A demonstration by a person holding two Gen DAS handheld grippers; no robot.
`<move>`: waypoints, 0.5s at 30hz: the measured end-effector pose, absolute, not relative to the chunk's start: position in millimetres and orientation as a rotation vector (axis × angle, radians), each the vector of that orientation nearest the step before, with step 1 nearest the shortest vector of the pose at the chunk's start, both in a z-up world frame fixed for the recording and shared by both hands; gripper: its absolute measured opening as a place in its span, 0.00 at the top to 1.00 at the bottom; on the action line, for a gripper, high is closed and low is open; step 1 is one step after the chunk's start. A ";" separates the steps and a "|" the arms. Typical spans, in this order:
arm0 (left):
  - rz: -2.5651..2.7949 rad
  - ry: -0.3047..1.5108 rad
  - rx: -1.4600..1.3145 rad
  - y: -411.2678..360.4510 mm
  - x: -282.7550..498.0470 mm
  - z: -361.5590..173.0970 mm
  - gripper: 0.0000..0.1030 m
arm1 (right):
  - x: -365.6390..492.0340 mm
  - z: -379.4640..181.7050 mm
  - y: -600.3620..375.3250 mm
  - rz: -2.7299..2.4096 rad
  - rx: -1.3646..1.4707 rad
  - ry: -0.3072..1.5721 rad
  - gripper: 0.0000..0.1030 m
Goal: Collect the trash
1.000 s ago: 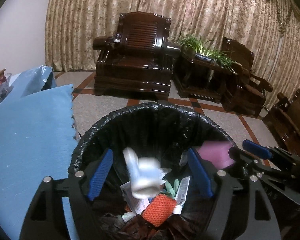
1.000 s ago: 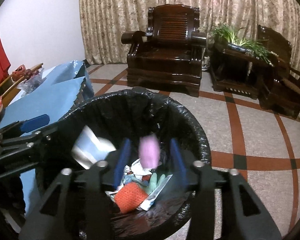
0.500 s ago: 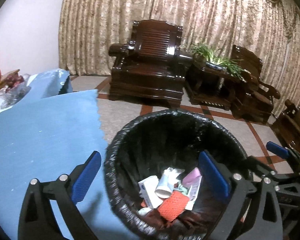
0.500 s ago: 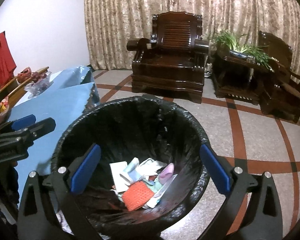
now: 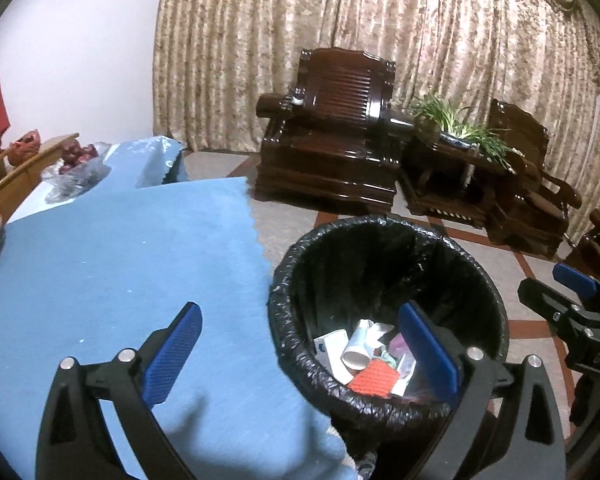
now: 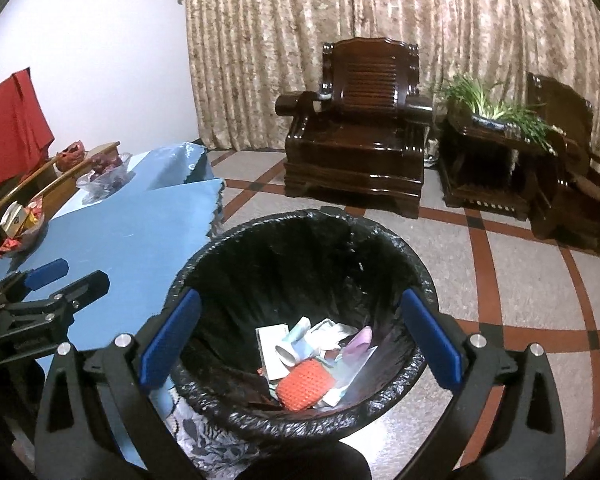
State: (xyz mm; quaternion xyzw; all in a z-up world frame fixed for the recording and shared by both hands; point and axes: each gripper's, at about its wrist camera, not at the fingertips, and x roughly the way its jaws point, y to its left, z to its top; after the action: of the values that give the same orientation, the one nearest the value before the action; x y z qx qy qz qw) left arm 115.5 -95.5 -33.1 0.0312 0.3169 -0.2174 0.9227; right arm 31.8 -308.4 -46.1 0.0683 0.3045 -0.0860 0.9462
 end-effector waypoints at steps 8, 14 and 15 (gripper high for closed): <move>-0.403 0.603 0.060 -81.1 97.6 -9.9 0.06 | 16.2 -18.7 -290.1 -0.152 0.102 0.589 0.05; -0.386 0.570 0.067 -73.2 81.8 3.5 0.06 | 5.1 -3.5 -279.5 -0.134 0.088 0.571 0.05; -0.384 0.565 0.067 -72.3 79.5 5.7 0.06 | 3.9 -1.8 -277.6 -0.131 0.088 0.569 0.05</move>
State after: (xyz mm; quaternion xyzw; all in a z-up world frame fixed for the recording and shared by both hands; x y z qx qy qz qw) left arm 79.5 -72.3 5.7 0.0327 0.2771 -0.1881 0.9417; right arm 3.9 -277.6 -1.8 0.0435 0.2804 -0.0645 0.9567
